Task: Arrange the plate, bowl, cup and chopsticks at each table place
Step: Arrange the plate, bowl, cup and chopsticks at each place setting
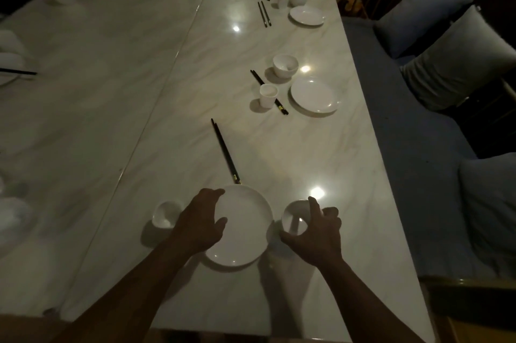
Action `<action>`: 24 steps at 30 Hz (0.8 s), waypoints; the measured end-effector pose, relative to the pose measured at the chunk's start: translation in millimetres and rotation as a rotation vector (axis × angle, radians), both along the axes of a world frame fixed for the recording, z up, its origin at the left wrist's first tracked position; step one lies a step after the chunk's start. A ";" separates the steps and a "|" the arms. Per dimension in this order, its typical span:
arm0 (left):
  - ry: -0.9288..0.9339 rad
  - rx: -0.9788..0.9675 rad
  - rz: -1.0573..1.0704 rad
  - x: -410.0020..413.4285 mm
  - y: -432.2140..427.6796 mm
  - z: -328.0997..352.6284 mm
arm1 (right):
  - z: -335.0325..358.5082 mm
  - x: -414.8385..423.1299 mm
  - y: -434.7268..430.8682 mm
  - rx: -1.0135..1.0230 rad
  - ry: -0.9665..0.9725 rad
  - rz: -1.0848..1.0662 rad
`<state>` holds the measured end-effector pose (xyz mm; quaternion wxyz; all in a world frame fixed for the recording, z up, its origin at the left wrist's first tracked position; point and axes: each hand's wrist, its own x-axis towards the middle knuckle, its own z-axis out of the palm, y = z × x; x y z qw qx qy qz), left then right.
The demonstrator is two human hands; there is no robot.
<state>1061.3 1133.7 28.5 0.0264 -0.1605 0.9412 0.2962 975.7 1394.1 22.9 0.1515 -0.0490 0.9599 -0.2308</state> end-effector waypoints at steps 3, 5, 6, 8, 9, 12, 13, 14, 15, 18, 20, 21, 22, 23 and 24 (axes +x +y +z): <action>-0.047 0.013 0.023 1.8 8.4 -2.2 | -4.0 -0.2 2.3 -0.003 -0.039 -0.020; -0.079 0.033 0.042 3.2 11.6 -3.3 | -6.0 -0.6 2.2 -0.009 -0.053 -0.022; -0.093 0.039 0.052 4.4 12.4 -4.2 | -7.3 -0.9 1.8 -0.011 -0.058 -0.020; -0.113 0.058 0.067 7.6 13.5 -7.1 | -10.2 -1.1 0.6 -0.003 -0.064 -0.012; -0.116 0.074 0.071 9.2 14.5 -8.5 | -11.9 -1.0 -0.4 0.003 -0.058 -0.006; -0.136 0.097 0.084 13.5 17.7 -12.3 | -15.5 -2.6 -4.0 0.026 -0.038 0.006; -0.148 0.087 0.080 14.5 18.5 -13.6 | -16.2 -3.6 -5.1 0.037 -0.040 0.006; -0.159 0.075 0.075 15.4 19.1 -14.6 | -16.0 -4.3 -5.5 0.049 -0.045 0.010; -0.167 0.072 0.074 16.2 19.5 -15.4 | -15.7 -4.6 -5.0 0.062 -0.050 0.021; -0.175 0.081 0.093 17.7 19.2 -16.7 | -13.3 -4.7 -1.4 0.123 -0.058 0.118; -0.180 0.073 0.106 17.4 18.8 -16.0 | -12.3 -7.6 2.8 0.156 -0.061 0.226; -0.176 0.072 0.112 16.8 18.7 -15.6 | -12.4 -10.4 5.5 0.156 -0.062 0.286; -0.168 0.073 0.116 16.0 18.9 -15.4 | -13.2 -13.9 8.3 0.151 -0.066 0.346; -0.160 0.074 0.120 14.9 19.3 -14.9 | -13.9 -17.1 10.7 0.147 -0.067 0.399; -0.154 0.072 0.124 13.8 19.6 -14.2 | -14.5 -19.8 12.6 0.146 -0.061 0.438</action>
